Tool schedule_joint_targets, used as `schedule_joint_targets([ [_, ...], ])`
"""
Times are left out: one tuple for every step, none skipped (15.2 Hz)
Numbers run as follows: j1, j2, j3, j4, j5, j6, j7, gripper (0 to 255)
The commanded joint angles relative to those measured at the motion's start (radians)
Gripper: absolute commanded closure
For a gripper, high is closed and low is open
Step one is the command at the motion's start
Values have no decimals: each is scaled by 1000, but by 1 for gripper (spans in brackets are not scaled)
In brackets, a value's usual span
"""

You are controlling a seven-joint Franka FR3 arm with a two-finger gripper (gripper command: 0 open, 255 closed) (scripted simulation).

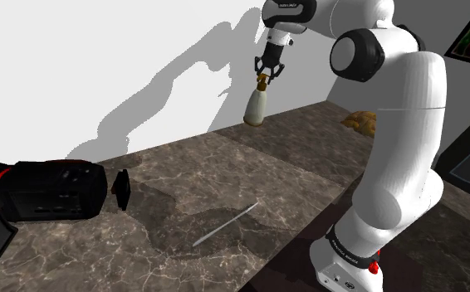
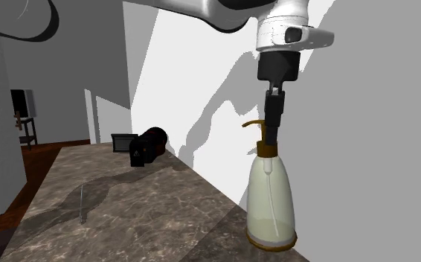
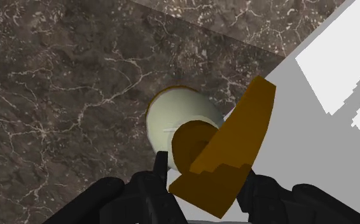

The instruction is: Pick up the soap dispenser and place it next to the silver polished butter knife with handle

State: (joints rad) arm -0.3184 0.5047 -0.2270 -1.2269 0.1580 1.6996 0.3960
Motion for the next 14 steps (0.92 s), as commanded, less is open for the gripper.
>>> schedule_joint_targets([
  [-1, -1, 0, 28, -1, -28, 3, 255],
  [-2, 2, 0, 45, 0, -42, 4, 255],
  [-4, 4, 0, 62, 0, -57, 5, 255],
  [-6, 7, 0, 81, 0, -73, 6, 255],
  [-8, 11, 0, 100, 1, -88, 7, 255],
  [-10, 15, 0, 119, 1, -103, 8, 255],
  [3, -39, -3, 49, -8, -86, 11, 255],
  [15, -89, -5, -14, -17, -73, 15, 255],
  [26, -137, -7, -71, -27, -63, 19, 255],
  [36, -183, -8, -124, -36, -55, 25, 255],
  [46, -228, -8, -173, -46, -49, 31, 255],
  [54, -271, -8, -218, -55, -45, 38, 255],
  [62, -312, -7, -261, -65, -43, 45, 255],
  [69, -353, -6, -301, -75, -42, 53, 255],
])
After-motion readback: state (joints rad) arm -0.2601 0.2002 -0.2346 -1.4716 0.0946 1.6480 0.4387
